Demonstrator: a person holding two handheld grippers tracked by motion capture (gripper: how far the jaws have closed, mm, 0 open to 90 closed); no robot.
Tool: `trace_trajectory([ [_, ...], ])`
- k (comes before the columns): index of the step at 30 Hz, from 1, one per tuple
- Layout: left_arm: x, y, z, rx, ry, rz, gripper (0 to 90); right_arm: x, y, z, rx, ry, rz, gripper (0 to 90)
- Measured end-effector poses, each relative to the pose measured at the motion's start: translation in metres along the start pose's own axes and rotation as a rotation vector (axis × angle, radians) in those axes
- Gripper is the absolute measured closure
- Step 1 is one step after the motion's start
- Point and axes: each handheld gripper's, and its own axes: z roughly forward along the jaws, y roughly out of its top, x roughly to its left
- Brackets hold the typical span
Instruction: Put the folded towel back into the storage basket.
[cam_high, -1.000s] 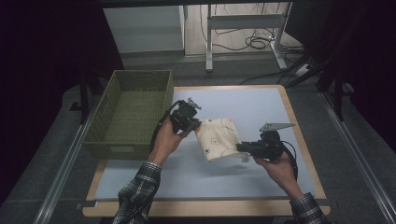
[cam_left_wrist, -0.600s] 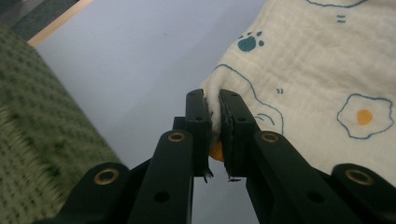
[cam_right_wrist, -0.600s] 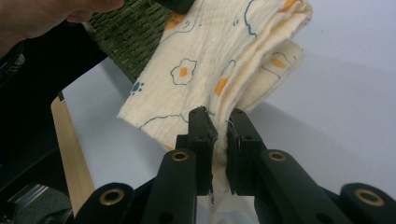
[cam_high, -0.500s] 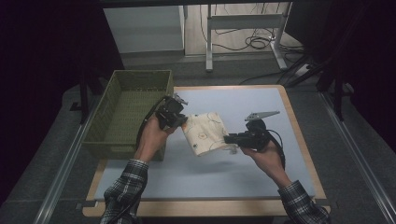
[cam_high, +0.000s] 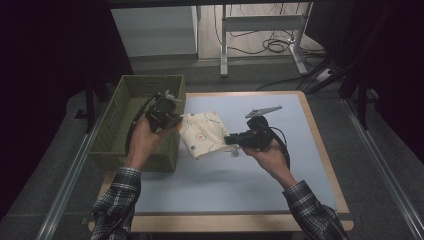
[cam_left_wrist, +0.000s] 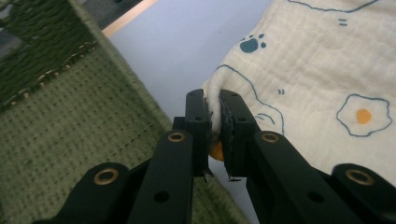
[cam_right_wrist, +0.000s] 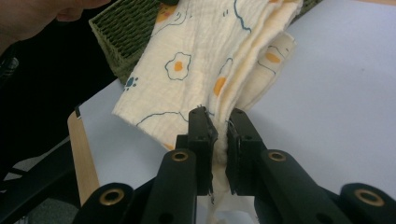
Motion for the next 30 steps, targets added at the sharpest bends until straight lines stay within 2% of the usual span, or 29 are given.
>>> trace_trajectory([
  [13, 0.033, -0.010, -0.026, -0.019, 0.066, -0.058, 82.7, 0.014, 0.036, 0.027, -0.004, 0.018, -0.012, 81.2],
  [16, 0.046, -0.015, -0.033, -0.022, 0.086, -0.073, 82.7, 0.021, 0.046, 0.040, -0.001, 0.025, -0.020, 81.2],
  [19, 0.056, -0.019, -0.038, -0.025, 0.104, -0.098, 82.8, 0.026, 0.054, 0.050, -0.001, 0.036, -0.022, 81.2],
  [29, 0.082, -0.034, -0.047, -0.005, 0.170, -0.134, 83.0, 0.043, 0.072, 0.085, -0.003, 0.059, -0.025, 81.2],
  [30, 0.087, -0.038, -0.048, -0.002, 0.184, -0.142, 83.1, 0.047, 0.075, 0.094, -0.001, 0.066, -0.024, 81.2],
])
